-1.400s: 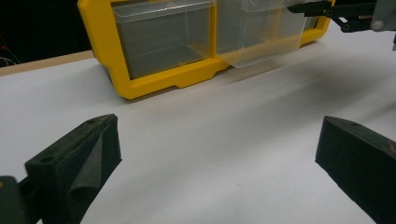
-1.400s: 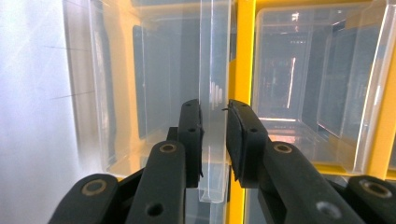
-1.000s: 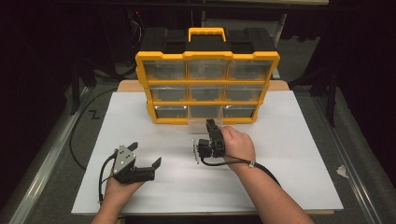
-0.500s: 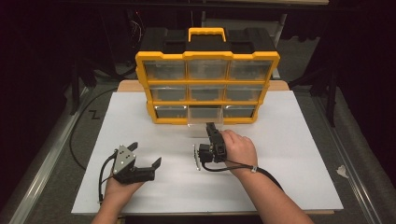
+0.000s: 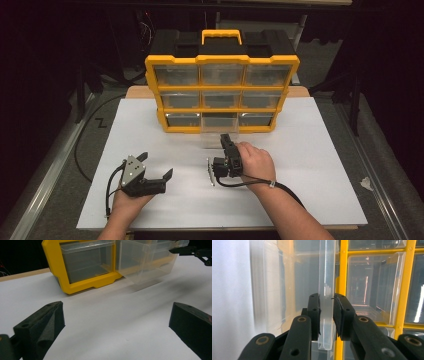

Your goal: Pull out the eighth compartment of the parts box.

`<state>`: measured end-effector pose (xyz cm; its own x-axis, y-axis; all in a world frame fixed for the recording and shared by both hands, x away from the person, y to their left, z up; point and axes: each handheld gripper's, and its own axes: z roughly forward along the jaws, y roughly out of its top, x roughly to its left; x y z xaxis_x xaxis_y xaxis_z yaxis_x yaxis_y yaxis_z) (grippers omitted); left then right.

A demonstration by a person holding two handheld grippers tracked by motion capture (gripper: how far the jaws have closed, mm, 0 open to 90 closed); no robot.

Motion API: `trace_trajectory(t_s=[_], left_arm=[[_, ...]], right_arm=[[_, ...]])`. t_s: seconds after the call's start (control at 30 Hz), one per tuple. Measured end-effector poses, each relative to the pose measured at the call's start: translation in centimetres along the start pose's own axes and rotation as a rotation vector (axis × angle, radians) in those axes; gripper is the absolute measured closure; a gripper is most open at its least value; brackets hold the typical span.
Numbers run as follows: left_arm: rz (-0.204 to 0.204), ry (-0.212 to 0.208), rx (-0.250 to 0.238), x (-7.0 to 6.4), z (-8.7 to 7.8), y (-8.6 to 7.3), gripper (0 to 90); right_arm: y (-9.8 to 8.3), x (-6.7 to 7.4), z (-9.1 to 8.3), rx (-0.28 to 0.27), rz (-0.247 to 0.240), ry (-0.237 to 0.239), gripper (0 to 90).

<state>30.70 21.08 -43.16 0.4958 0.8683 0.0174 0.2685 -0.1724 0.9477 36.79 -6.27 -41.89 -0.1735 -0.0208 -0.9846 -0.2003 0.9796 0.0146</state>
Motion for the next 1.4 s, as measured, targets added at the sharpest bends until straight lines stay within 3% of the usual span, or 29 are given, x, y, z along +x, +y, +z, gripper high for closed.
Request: trace_trajectory(t_s=[0.53,0.8,0.97,1.4], left_arm=[[0.003,-0.001,0.003,-0.1,0.1,0.0,0.9],[0.004,0.001,0.002,-0.1,0.1,-0.1,0.9],[0.002,0.002,0.006,-0.1,0.1,-0.1,0.9],[-0.014,0.003,-0.001,-0.1,-0.1,-0.1,0.9]], right_arm=[[0.0,0.2,0.0,-0.003,0.015,-0.008,77.0],[-0.1,0.2,-0.7,-0.012,0.019,0.037,53.4],[-0.5,0.0,-1.4,-0.021,0.024,0.037,46.1],[-2.7,1.3,-3.5,-0.015,0.035,0.062,41.1]])
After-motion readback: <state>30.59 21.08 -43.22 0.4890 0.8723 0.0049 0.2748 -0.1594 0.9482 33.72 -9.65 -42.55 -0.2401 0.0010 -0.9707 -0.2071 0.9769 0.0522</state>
